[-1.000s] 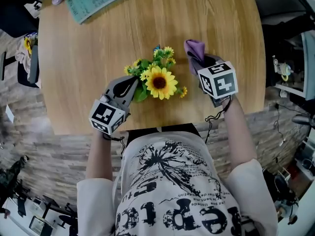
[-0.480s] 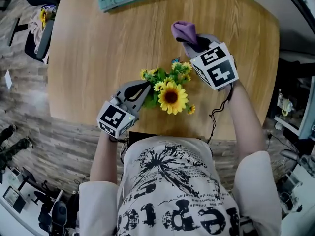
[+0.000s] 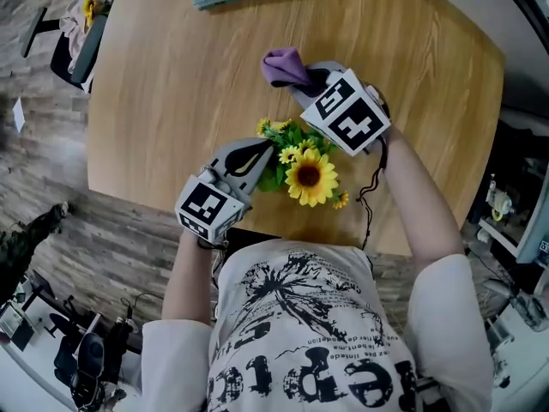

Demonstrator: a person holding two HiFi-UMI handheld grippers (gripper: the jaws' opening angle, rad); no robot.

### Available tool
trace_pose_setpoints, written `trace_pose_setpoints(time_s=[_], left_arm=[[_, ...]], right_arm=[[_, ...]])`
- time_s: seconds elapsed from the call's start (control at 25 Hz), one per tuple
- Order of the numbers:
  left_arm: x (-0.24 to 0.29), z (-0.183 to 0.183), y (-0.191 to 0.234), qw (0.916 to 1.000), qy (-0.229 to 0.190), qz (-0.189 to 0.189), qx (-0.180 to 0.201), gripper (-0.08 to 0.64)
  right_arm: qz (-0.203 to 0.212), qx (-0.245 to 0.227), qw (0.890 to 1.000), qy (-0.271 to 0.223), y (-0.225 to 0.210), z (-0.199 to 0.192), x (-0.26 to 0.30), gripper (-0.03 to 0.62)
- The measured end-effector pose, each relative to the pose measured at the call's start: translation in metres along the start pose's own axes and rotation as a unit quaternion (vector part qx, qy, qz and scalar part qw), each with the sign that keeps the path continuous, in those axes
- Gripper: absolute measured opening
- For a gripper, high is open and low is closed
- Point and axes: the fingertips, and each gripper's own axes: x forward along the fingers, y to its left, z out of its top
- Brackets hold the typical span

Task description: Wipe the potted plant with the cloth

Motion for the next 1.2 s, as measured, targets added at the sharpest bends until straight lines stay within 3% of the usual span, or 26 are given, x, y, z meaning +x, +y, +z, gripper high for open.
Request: trace_pose_setpoints(time_s=[0.12,0.28,0.4,0.8,1.2], left_arm=[[0.0,0.002,0.007,0.9998,-0.003,0.016,-0.015,0.003],[-0.001,0.002,0.01,0.9997,0.002,0.023,-0.011,0.003],[0.0,0.002,0.01,0.9996,0.001,0.029,0.003,0.003],[0.003,0.004,0.007,0.9975,0.041,0.033,0.046,0.003],[0.004,0.001,0.009,0.9971,0.056,0.038,0.036,0.003]], right_arm=[[0.04,-0.014,0.999,0.024,0.018,-0.007,0.011,0.077],[0.108,-0.047,0.991,0.069,0.042,-0.028,0.014,0.077],[0.133,-0.07,0.984,0.093,0.049,-0.04,0.012,0.075],[0.163,-0.146,0.968,0.124,0.062,-0.049,0.009,0.074],[0.182,-0.119,0.968,0.13,0.059,-0.067,0.0,0.071]])
